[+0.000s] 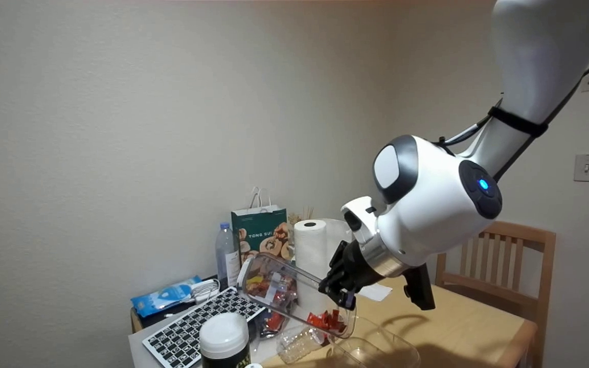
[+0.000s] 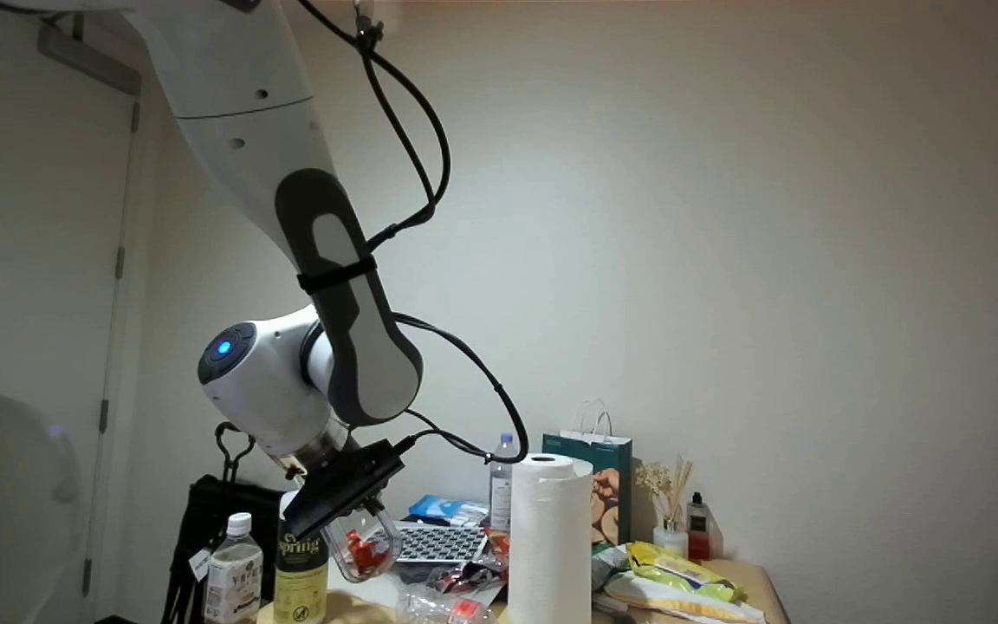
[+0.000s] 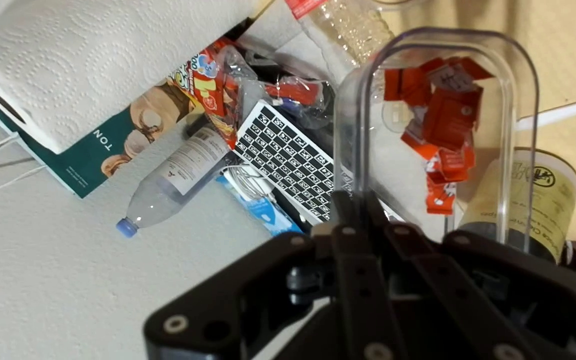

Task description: Pour the content from one plastic container to another

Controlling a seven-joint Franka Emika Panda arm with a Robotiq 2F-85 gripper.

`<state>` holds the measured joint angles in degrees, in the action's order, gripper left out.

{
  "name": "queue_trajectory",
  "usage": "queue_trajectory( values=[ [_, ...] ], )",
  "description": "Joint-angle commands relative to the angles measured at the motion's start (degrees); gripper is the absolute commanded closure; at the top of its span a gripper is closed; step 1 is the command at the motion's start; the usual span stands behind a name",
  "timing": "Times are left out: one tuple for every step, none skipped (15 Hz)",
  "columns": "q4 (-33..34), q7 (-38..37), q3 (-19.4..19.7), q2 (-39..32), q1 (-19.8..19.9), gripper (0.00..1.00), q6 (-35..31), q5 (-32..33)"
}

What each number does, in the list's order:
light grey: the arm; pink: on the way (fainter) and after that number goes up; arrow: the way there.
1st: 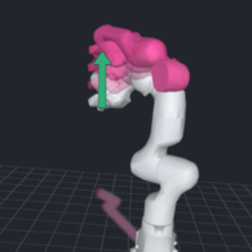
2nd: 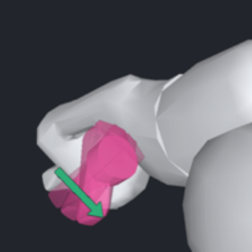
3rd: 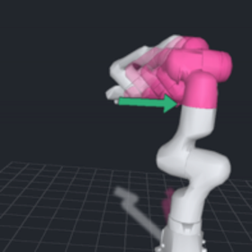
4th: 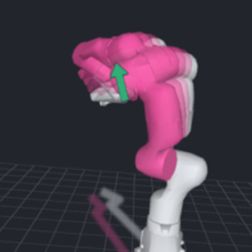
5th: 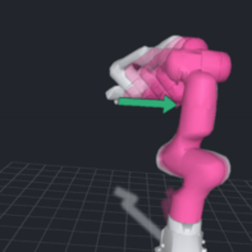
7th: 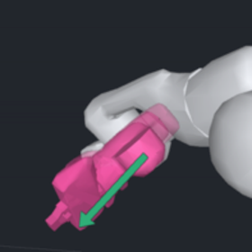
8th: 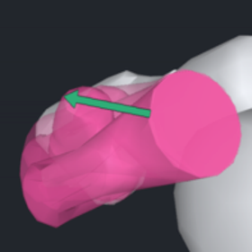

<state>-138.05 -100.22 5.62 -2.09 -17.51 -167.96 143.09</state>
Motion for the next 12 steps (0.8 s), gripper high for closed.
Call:
queue_trajectory(
  values=[
    [-1.82,6.52,1.21,-1.10,0.45,0.95,6.18,-1.93],
    [-2.29,7.99,1.84,-1.52,0.67,0.95,7.69,-1.47],
    [-2.69,9.63,2.62,-2.04,0.89,0.95,8.66,-1.58],
    [-3.09,11.49,3.57,-2.48,1.02,0.95,9.76,-2.60],
    [-3.43,12.77,4.46,-3.08,0.97,0.95,10.86,-3.69],
    [-4.15,15.28,-0.94,-3.46,6.82,0.95,12.67,-6.43],
    [-4.82,17.04,-1.40,-3.72,7.42,0.95,14.55,-8.70],
    [-6.04,18.74,-2.65,-3.67,8.36,0.95,17.81,-12.00],
    [-7.16,19.72,-3.98,-3.49,8.93,0.94,21.69,-15.52],
    [-8.15,19.74,-5.39,-3.48,9.17,0.94,25.49,-19.19],
    [-9.03,19.46,-6.86,-3.39,8.93,0.94,30.27,-22.09],
    [-9.45,19.16,-8.21,-3.38,8.68,0.94,33.14,-25.57]
  ],
)
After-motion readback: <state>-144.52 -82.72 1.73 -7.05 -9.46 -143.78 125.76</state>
